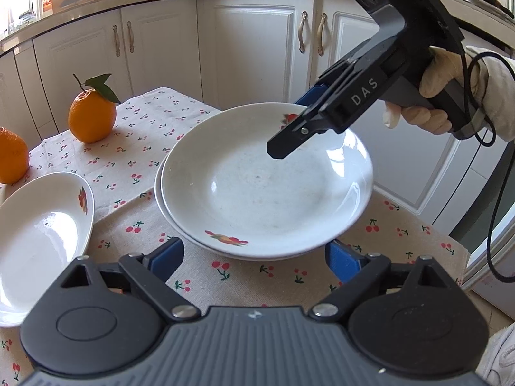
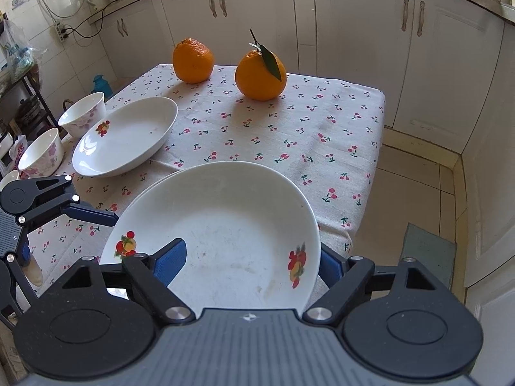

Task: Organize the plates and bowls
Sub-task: 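Lower the large plate onto the stained plate and open the right gripper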

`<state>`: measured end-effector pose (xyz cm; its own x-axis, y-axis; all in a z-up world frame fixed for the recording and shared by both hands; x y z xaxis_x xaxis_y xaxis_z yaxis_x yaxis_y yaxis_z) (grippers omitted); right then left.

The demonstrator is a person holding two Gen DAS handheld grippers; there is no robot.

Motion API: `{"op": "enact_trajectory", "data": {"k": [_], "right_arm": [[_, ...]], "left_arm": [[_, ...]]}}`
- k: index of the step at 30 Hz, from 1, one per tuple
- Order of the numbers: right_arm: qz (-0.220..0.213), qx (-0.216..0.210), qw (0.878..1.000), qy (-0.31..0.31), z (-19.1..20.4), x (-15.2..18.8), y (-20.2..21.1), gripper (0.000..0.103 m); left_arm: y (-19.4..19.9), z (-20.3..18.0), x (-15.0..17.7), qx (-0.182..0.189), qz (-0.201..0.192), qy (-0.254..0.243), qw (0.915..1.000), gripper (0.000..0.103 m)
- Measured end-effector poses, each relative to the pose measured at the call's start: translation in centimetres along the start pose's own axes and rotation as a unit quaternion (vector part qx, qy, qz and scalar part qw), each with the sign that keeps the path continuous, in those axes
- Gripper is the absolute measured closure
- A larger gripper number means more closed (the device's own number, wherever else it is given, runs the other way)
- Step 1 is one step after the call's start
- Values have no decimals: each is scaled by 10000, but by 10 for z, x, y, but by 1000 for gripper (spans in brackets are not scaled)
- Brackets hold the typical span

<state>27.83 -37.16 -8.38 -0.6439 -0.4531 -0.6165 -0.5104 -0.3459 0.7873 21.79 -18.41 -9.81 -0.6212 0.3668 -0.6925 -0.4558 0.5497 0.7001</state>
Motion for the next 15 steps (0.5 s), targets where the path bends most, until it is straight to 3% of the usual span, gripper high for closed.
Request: {"op": "enact_trajectory", "data": {"k": [5,11,15], "right_arm": [[73,80,9999,77,1,1,-1,14],[-104,99,9997,220,11,-3,8,2],[-255,164,9991,312,27,-9,17,0]], "left_arm": [[1,0,0,-3,-2,-2,10000,8],[5,1,0,-85,-87,-2,9999,8],[15,3,-1,-184,-230,97,9995,8]]}}
Point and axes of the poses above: each gripper's, at about its wrist camera, not at the fingertips, and y roughly against the way its jaws point, z to its left, x to its underside, the point moved 4 cm from there along -y, roughly the way its jaws point, and after that the axes turned 14 degrees about y, right-handed, at the moved point
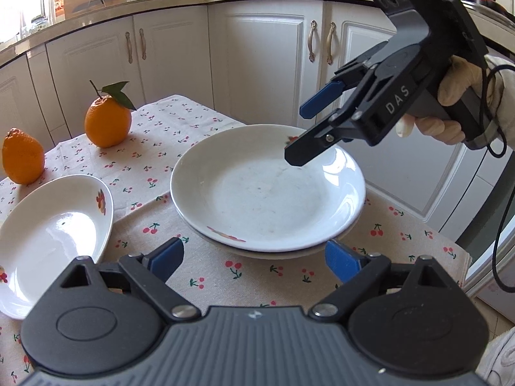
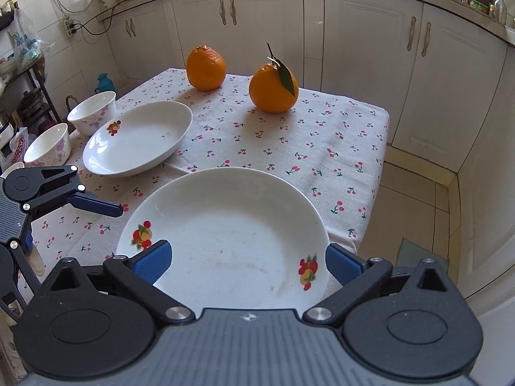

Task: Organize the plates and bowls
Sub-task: 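Lower the large plate onto the stained plate and open the right gripper, then move the right tool toward the red-flower white plate by the oranges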

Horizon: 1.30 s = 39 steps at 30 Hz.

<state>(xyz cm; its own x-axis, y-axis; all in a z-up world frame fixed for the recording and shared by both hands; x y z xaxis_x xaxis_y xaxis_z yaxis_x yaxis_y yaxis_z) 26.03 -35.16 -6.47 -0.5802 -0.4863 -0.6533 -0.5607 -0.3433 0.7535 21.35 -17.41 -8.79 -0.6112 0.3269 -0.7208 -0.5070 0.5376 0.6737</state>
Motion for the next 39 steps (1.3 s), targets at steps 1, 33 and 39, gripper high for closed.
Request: {"op": "enact_trajectory", "data": {"k": [1,33,39], "right_arm": [[-31,39,10000,27,5,-2,2,0],[-310,286,9978,503,106,-16,27,0],[-226,132,9981,566,96,-26,12,0]], "left_arm": [[3,0,0,-25,-33,27,10000,8],[35,108,49,-2062,-278,1835,9608,4],[28,115,45,-2082,-362,1952,9577,0]]}}
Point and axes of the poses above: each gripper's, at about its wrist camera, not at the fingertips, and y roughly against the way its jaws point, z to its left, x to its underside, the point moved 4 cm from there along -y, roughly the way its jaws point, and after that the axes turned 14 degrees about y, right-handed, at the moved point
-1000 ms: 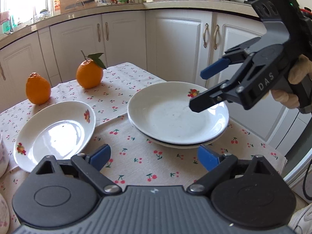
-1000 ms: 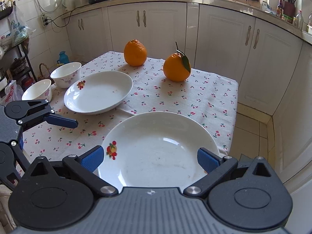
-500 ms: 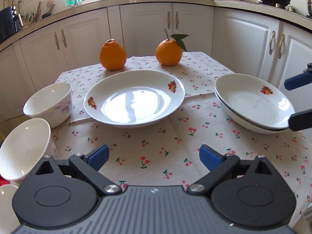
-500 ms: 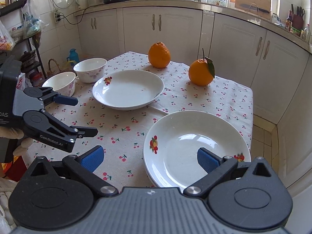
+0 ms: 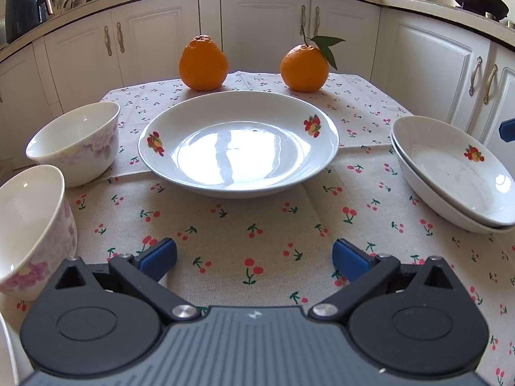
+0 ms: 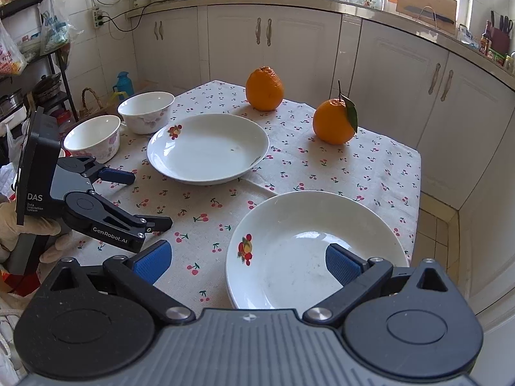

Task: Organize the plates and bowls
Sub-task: 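Move the right tool toward the red-flower white plate by the oranges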

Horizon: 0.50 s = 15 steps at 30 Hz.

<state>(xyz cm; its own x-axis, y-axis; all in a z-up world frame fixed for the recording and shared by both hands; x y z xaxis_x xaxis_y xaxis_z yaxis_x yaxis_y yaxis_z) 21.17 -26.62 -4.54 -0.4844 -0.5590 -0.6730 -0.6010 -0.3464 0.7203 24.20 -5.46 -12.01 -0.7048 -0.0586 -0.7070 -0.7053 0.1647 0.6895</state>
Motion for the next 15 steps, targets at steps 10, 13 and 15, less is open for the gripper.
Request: {"op": "enact_trajectory", "data": {"k": [10,13,15], "right_arm": [[171,-437,9983,358,-17,-30,-44,0],[224,-613,9963,552,-20,-44,-60,0],[243,-740,9947,677,-21,-53,-70,0]], "left_arm": [[-18,2,-17,-221,-103,204,9995,0],[-22,3,-21,-219,-106,201,9995,0],[-25,3,-24,-271,-88,239,9993,0]]}}
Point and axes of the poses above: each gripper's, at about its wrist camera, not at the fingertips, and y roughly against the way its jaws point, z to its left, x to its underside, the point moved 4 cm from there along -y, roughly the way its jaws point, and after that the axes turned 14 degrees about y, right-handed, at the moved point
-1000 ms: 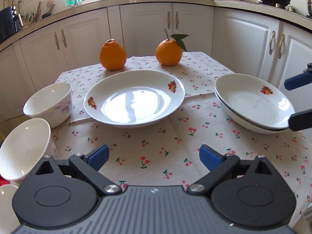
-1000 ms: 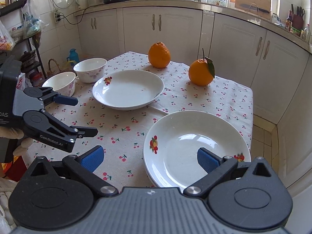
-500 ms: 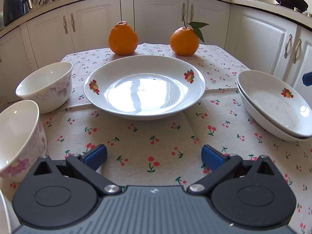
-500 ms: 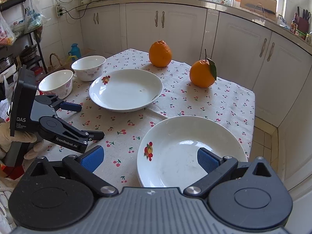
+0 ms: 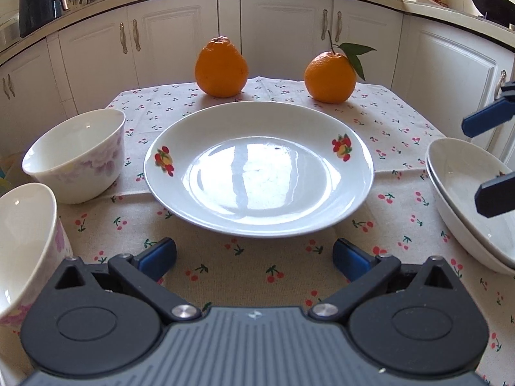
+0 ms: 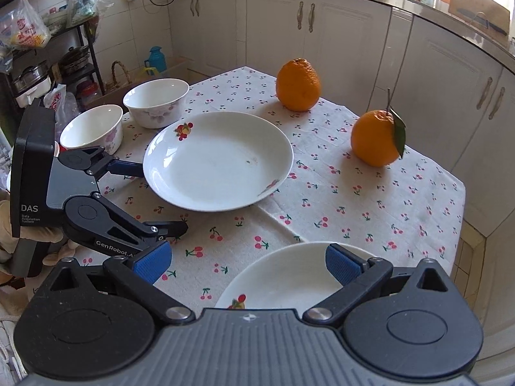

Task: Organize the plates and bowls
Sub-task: 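Move the right tool toward the red-flower white plate by the oranges, then close the right gripper on the red-flower plate's rim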

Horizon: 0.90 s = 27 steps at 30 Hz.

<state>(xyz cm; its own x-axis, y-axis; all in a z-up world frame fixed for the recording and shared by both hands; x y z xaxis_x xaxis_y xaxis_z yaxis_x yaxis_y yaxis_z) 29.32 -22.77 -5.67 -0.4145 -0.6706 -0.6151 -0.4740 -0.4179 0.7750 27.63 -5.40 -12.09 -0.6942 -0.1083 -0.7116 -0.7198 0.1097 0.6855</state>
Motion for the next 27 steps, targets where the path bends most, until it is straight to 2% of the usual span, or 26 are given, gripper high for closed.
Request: {"op": "enact_trajectory", "data": {"k": [9,14,23,27], "right_arm": [[91,-555,9978,346,-18,-42,-49,0],[185,-726,9959,507,-30,-59,-73,0],[266,-976,9934,534,-55,-77,-116,0],[204,-1235,9909,498,-63,-84,-133,0]], "left_arm": [[-3,1,-1,-23,-118,44,9999,0],[-3,1,-1,-41,-198,77,9998,0],[-2,1,-2,-27,-209,74,9998,1],[-1,0,-2,74,-222,33,9997,2]]}}
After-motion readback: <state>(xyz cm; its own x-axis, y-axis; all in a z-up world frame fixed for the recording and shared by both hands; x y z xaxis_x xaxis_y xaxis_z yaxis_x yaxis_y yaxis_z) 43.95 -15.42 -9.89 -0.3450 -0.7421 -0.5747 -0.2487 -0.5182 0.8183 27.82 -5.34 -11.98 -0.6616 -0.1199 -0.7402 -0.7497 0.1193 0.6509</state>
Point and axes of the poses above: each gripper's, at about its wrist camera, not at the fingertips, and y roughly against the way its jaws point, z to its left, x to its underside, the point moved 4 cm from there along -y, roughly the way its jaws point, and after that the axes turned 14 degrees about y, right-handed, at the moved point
